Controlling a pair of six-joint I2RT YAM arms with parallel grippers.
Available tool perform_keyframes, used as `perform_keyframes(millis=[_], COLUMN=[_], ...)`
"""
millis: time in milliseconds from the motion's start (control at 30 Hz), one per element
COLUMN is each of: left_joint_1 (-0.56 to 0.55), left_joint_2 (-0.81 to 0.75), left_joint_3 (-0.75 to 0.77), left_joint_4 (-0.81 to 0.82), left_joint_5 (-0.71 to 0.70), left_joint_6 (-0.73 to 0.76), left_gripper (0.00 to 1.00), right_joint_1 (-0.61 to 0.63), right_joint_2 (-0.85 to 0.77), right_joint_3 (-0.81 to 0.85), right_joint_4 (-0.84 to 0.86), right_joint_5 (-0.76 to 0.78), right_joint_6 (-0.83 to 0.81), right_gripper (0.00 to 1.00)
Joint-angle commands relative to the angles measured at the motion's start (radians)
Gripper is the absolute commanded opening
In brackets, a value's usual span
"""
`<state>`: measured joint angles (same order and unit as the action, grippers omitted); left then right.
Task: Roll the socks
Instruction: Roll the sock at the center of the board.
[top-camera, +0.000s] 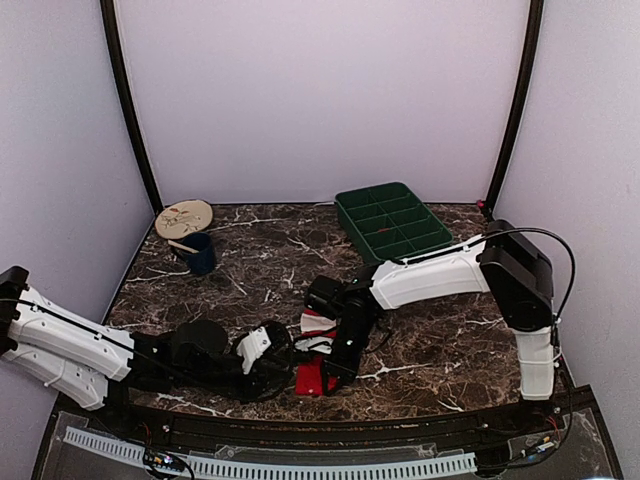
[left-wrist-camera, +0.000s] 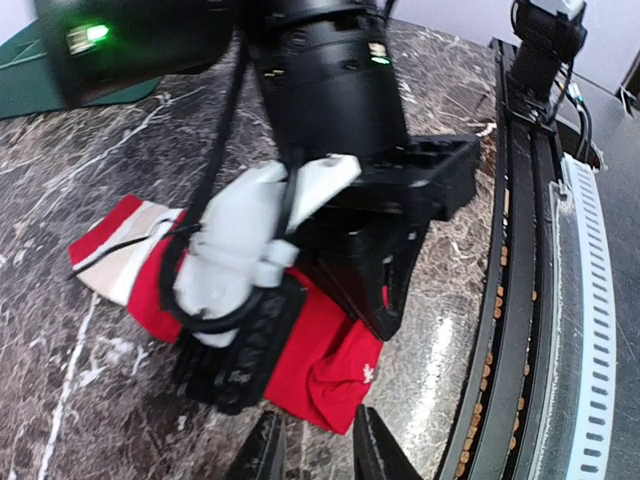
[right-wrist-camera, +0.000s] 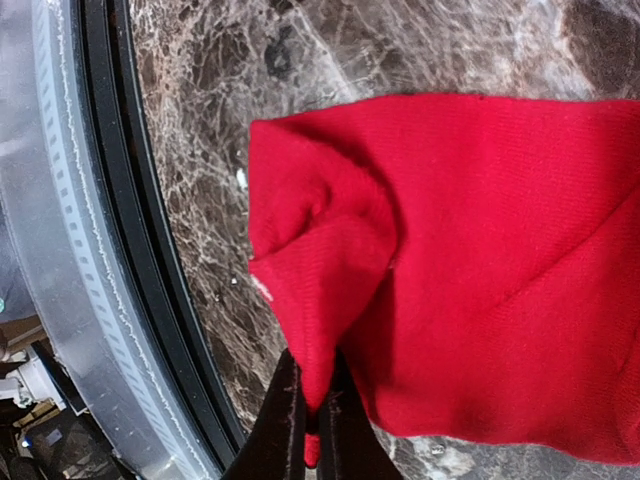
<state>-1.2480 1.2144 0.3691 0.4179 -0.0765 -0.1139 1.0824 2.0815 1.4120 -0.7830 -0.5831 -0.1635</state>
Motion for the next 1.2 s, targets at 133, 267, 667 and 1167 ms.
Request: perform_keyframes(millis=[133,267,667,1167], left_joint_1=[-0.069,-0.094,-0.106,-0.106], left_joint_2=[0.127,0.183,0.291,0.365], left_joint_3=[0.111,0.155,0.216,0.250], left_joint_4=[-0.021,-0.058,-0.113,-0.136], left_joint_5=[0.007,0.013,-0.029,-0.074], left_joint_6=[0.133,0.171,0.232,0.295], left_gripper=[0.30,0.35,0.39,0.40], right_joint_1=[-0.028,-0.032,-0.033,-0.033], right_joint_2=[0.015,0.025,0.040,0.044], right_joint_3=[0.010,0.021,0.031,0.027], right_joint_4=[-0.011,-0.016,-0.022,-0.022], right_joint_5=[-0.072,-0.090,-0.129,-0.159], right_joint_6=[-0.005,-0.009,-0.017,-0.028], right_gripper=[0.02,0.02,0.03,0.04])
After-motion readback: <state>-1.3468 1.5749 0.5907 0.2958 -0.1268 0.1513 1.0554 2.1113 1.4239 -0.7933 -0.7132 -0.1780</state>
